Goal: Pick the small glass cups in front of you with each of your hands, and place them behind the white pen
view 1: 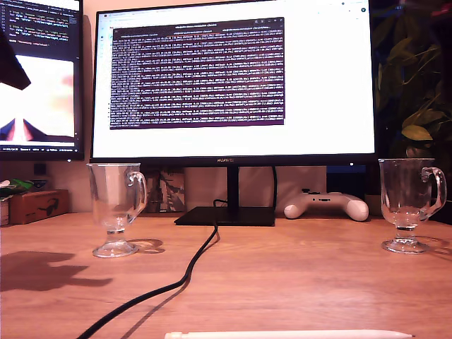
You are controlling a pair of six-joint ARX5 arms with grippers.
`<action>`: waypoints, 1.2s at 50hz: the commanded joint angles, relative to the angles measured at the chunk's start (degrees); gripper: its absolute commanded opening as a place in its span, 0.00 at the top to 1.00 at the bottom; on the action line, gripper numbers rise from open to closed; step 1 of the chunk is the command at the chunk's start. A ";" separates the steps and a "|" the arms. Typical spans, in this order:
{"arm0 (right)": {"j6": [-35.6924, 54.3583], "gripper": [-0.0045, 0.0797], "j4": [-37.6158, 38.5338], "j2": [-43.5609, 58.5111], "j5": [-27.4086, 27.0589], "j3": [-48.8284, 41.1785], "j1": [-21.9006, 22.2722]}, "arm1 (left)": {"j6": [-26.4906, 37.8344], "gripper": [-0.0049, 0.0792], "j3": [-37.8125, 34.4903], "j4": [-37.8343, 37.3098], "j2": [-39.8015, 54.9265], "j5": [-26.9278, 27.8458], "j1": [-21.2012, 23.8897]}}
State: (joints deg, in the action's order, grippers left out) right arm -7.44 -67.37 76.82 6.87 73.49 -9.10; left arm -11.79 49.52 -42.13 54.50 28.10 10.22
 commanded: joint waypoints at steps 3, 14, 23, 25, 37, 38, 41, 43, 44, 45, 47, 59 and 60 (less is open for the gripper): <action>0.94 0.55 0.35 3.13 -0.28 -0.26 -1.05 | 0.35 0.96 0.59 0.98 1.03 -0.09 0.90; 1.73 0.54 2.45 8.00 -5.33 -0.26 -2.21 | 0.33 0.96 0.59 2.29 1.03 -0.09 1.20; 2.14 0.54 4.31 11.17 -6.23 -0.26 -2.19 | 0.33 0.96 0.59 3.56 1.03 -0.09 1.20; 2.49 0.55 4.37 11.93 -6.58 -0.26 -2.19 | 0.35 0.96 0.59 3.65 1.03 -0.09 1.20; 3.04 0.64 6.80 15.34 -7.61 -0.26 -2.19 | 1.44 0.96 0.59 4.22 1.03 -0.28 1.20; 3.04 0.66 6.99 15.43 -7.61 -0.26 -2.19 | 1.70 0.96 0.59 4.22 1.03 -0.31 1.20; 3.08 0.74 7.65 15.58 -7.41 -0.26 -2.21 | 1.81 0.96 0.59 4.24 1.05 -0.72 1.20; 3.19 0.78 8.02 15.58 -7.39 -0.26 -2.21 | 1.81 0.96 0.59 4.24 1.14 -1.25 1.20; 3.21 0.79 8.22 15.58 -7.39 -0.26 -2.21 | 1.81 0.96 0.59 4.24 1.16 -1.57 1.20; 3.26 0.81 8.33 15.58 -7.41 -0.26 -2.19 | 1.77 0.96 0.59 4.24 1.27 -1.79 1.20; 3.26 0.86 8.48 15.58 -7.41 -0.26 -2.19 | 1.77 0.96 0.59 4.20 1.46 -2.29 1.20; 4.35 0.96 9.92 15.58 -7.39 -0.26 -2.67 | -0.66 0.96 0.59 4.17 5.97 -3.23 2.12; 4.35 0.96 10.01 15.58 -7.39 -0.26 -2.80 | -1.22 0.96 0.59 4.13 6.58 -3.13 2.49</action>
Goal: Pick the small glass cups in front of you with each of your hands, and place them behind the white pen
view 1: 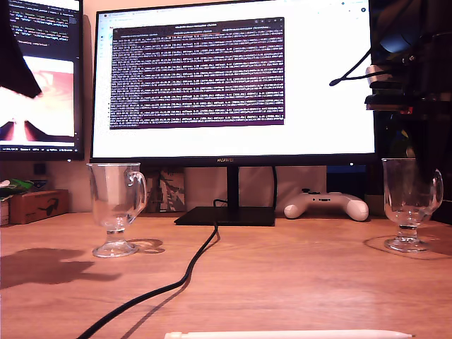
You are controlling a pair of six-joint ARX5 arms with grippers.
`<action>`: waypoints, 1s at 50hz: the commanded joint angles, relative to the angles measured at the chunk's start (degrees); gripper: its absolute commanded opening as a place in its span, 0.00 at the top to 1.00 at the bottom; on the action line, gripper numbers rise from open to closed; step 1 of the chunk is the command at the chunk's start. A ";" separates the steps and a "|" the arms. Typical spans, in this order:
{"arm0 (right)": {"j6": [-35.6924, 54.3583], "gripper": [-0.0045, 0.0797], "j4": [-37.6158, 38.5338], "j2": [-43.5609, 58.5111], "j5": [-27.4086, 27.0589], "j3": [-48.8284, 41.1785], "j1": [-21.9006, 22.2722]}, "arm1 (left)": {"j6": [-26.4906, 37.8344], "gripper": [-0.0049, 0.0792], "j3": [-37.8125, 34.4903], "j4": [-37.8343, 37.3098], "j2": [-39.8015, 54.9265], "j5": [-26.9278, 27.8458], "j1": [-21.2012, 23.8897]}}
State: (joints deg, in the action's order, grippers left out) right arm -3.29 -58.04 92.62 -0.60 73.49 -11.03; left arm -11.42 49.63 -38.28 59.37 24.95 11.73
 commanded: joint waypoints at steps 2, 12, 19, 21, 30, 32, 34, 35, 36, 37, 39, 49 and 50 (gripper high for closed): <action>0.24 0.96 0.74 -0.22 0.09 -0.26 -0.96 | -2.01 0.96 0.48 0.55 2.89 0.02 1.70; 0.33 0.96 1.11 -0.22 0.09 -0.26 -0.96 | -14.21 0.96 0.48 6.25 5.95 -3.32 5.99; 0.35 0.96 1.42 -0.22 0.09 -0.26 -0.96 | -25.22 0.96 0.48 12.39 5.92 -8.15 9.64; 0.35 0.96 1.66 -0.22 0.09 -0.26 -0.96 | -28.04 0.96 0.48 13.79 5.92 -8.66 10.71; 0.66 0.96 2.03 -0.22 0.09 -0.26 -0.96 | -37.09 0.96 0.48 16.94 8.24 -12.13 15.96; 0.76 0.96 2.05 -0.22 0.09 -0.26 -0.96 | -40.68 0.96 0.48 16.72 9.18 -12.90 16.96; 0.79 0.96 2.03 -0.22 0.09 -0.26 -0.96 | -41.44 0.96 0.48 16.37 10.25 -14.03 17.97; 0.83 0.96 2.01 -0.22 0.09 -0.26 -0.96 | -44.50 0.96 0.48 16.17 10.75 -14.73 18.43; 0.87 0.96 1.99 -0.22 0.09 -0.26 -0.96 | -44.74 0.96 0.48 15.98 11.23 -15.39 18.88; 1.05 0.96 1.95 -0.22 0.09 -0.26 -0.96 | -44.74 0.96 0.48 15.74 11.65 -16.74 19.34; 1.55 0.96 1.97 -0.22 0.09 -0.26 -0.96 | -47.69 0.96 0.48 15.41 12.44 -18.67 20.15; 1.99 0.96 2.14 -0.22 0.09 -0.26 -0.96 | -53.46 0.79 0.48 17.84 14.56 -23.39 21.97; 1.99 0.96 2.12 -0.22 0.09 -0.26 -0.96 | -53.46 0.76 0.48 18.05 14.60 -24.09 21.97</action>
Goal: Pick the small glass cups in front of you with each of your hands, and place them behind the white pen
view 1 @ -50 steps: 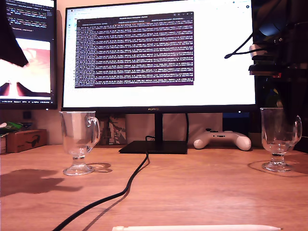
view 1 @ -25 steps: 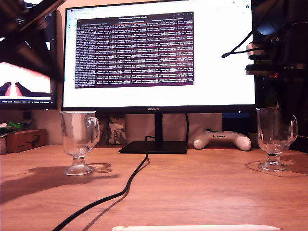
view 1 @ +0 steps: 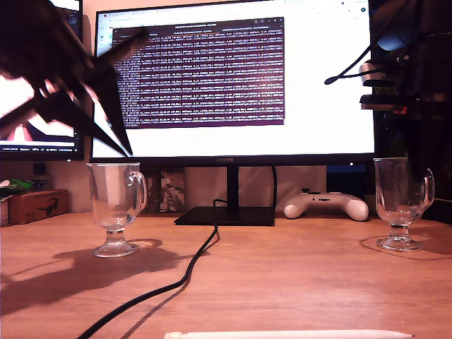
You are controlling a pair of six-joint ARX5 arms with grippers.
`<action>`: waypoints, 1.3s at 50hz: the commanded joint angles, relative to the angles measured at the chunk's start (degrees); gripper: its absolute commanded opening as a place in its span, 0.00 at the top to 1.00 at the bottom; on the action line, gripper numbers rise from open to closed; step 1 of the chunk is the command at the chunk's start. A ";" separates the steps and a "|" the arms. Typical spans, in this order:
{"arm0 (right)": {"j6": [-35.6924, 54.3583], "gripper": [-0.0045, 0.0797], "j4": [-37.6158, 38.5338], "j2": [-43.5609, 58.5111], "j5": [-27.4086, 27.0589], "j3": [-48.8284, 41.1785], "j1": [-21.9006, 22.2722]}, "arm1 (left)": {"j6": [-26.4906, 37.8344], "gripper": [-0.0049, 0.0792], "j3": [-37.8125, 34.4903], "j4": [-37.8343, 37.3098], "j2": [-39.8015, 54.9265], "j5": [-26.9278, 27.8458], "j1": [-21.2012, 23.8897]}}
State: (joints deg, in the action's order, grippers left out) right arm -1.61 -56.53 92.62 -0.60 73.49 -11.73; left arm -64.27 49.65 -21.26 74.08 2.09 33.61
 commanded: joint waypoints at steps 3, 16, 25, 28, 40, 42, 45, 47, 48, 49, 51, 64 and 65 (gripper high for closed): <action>0.83 0.96 0.57 -0.22 0.09 -0.26 -0.26 | -1.81 0.67 0.46 2.01 0.09 -2.40 -0.02; 1.46 0.96 1.38 -0.22 0.11 -0.26 -0.26 | -4.09 0.63 0.46 2.69 1.40 -2.97 -1.90; 1.46 0.96 1.51 -0.22 0.13 -0.26 -0.26 | -5.27 0.63 0.46 4.28 3.98 -1.95 -2.27; 1.46 0.96 1.64 -0.22 0.15 -0.26 -0.26 | -5.46 0.63 0.46 4.83 4.81 -1.53 -2.27; 1.49 0.96 1.64 -0.22 0.17 -0.26 -0.26 | -6.71 0.63 0.46 8.11 7.76 -0.90 -2.27; 1.46 0.96 1.66 -0.22 0.20 -0.26 -0.26 | -6.73 0.63 0.46 8.68 7.87 -1.07 -2.34; 1.49 0.96 1.73 -0.22 0.20 -0.26 -0.26 | -6.71 0.63 0.46 9.38 8.11 -1.05 -2.45; 1.46 0.96 1.81 -0.22 0.20 -0.26 -0.26 | -6.71 0.63 0.46 9.40 8.13 -1.09 -2.60; 1.46 0.96 1.88 -0.22 0.20 -0.26 -0.26 | -6.71 0.63 0.46 9.38 8.20 -1.14 -2.75; 1.46 0.96 1.90 -0.22 0.20 -0.26 -0.26 | -6.69 0.63 0.46 9.35 8.28 -1.16 -2.91; 1.46 0.96 2.08 -0.22 0.20 -0.26 -0.26 | -6.71 0.63 0.46 9.35 8.46 -1.11 -3.26; 1.46 0.96 2.95 -0.22 0.20 -0.26 -0.26 | -6.69 0.63 0.46 10.03 9.40 -1.03 -4.04; 1.44 0.96 3.06 -0.22 0.20 -0.26 -0.26 | -6.69 0.63 0.46 10.25 9.62 -1.03 -4.04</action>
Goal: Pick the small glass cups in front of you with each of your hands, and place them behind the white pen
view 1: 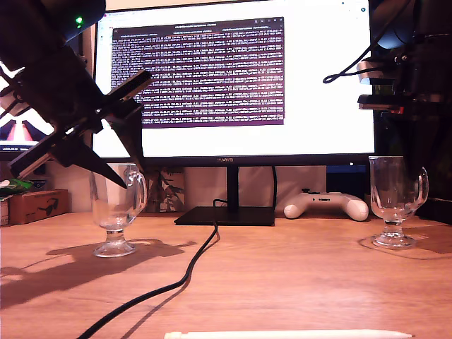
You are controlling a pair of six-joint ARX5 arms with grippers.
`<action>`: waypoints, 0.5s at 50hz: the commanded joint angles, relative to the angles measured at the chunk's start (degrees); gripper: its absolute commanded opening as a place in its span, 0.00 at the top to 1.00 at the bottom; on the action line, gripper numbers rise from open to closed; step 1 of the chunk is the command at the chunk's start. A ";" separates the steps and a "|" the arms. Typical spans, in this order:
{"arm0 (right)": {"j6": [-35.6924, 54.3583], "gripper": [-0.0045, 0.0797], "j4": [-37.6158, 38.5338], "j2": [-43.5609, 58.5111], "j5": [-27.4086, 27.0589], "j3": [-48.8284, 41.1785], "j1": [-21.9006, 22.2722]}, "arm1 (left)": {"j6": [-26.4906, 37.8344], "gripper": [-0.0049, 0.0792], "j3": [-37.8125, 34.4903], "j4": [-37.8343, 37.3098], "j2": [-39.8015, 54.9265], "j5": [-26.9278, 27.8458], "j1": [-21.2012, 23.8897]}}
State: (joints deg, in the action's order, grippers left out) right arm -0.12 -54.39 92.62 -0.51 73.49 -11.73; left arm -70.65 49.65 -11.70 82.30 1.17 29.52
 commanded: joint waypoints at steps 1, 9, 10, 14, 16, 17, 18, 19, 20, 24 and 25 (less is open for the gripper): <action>-0.04 0.96 1.01 -0.22 0.11 -0.26 -0.26 | -0.31 0.63 0.46 0.87 1.51 -0.07 0.02; -0.04 0.96 1.42 -0.22 0.13 -0.26 -0.26 | -0.33 0.63 0.46 1.25 2.51 0.94 0.00; -0.04 0.96 1.42 -0.22 0.13 -0.26 -0.26 | -0.31 0.63 0.46 1.22 2.62 0.98 0.00; -0.02 0.96 1.44 -0.22 0.11 -0.26 -0.26 | -0.33 0.63 0.46 1.29 2.89 1.01 0.00; -0.04 0.96 1.44 -0.22 0.11 -0.26 -0.26 | -0.33 0.63 0.46 1.38 2.89 0.98 0.00; -0.04 0.96 1.44 -0.22 0.11 -0.26 -0.26 | -0.33 0.64 0.46 1.44 2.89 0.98 0.00; -0.04 0.96 1.44 -0.22 0.13 -0.26 -0.26 | -0.33 0.64 0.46 1.46 2.89 0.98 0.00; -0.04 0.96 1.46 -0.22 0.13 -0.26 -0.26 | -0.33 0.64 0.46 1.53 2.89 0.98 0.00; -0.02 0.96 1.51 -0.22 0.13 -0.26 -0.26 | -0.33 0.65 0.46 1.53 2.89 1.01 0.00; -0.04 0.96 1.77 -0.22 0.13 -0.26 -0.26 | -0.31 0.70 0.46 1.44 2.89 1.40 0.00; -0.04 0.96 1.84 -0.22 0.11 -0.26 -0.26 | -0.31 0.73 0.46 1.44 2.89 1.40 0.00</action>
State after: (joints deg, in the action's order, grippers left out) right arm -0.12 -53.49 92.62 -0.49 73.49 -11.73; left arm -70.67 49.65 -10.59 84.20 2.35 29.52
